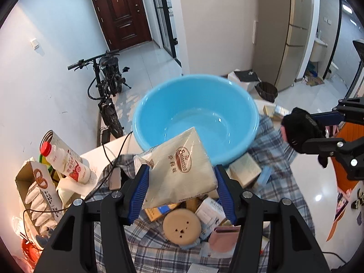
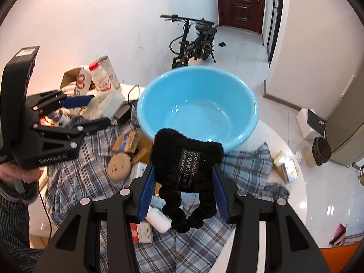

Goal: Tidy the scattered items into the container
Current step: 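Lift the tissue pack and black glove over the blue basin with both tools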

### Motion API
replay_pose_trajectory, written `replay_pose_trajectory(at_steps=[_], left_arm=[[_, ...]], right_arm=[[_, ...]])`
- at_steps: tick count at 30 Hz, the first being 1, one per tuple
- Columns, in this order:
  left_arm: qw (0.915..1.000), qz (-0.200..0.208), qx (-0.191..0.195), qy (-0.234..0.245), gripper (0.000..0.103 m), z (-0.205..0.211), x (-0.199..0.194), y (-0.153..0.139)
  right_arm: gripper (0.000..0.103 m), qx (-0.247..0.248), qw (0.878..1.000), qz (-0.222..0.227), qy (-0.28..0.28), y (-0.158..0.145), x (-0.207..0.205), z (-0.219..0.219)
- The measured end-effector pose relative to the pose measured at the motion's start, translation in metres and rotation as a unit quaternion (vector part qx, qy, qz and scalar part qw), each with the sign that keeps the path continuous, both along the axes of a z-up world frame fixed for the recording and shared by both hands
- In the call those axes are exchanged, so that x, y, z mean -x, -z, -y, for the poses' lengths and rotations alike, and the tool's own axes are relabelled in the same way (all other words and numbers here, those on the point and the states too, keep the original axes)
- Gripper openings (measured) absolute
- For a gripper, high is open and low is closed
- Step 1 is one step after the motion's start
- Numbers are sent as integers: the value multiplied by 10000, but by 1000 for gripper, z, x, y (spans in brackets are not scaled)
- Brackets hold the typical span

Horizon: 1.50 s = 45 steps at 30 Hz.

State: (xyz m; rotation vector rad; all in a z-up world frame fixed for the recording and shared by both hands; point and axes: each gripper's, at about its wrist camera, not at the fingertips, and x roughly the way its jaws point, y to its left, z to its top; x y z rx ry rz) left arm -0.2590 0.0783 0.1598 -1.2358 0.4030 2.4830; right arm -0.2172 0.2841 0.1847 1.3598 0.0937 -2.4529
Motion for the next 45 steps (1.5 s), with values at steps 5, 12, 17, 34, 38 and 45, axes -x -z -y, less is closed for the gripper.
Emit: replay_pose_trajectory(at_steps=[5, 12, 17, 34, 38, 45], left_arm=[[9999, -1, -100, 55, 60, -6, 11, -5], [10000, 38, -2, 78, 60, -15, 41, -2], [9999, 54, -88, 65, 60, -19, 65, -1], [9951, 460, -859, -156, 60, -26, 155, 9], [9957, 429, -795, -203, 60, -31, 169, 8], [9954, 479, -778, -297, 60, -34, 197, 12]], right_arm=[[47, -4, 10000, 8, 3, -3, 15, 4], [47, 48, 10000, -17, 66, -4, 43, -2], [47, 118, 9998, 35, 185, 0, 71, -10], [47, 260, 9988, 142, 380, 10, 136, -18], [47, 313, 9984, 175, 435, 14, 149, -19], [47, 413, 9972, 177, 595, 15, 167, -25]])
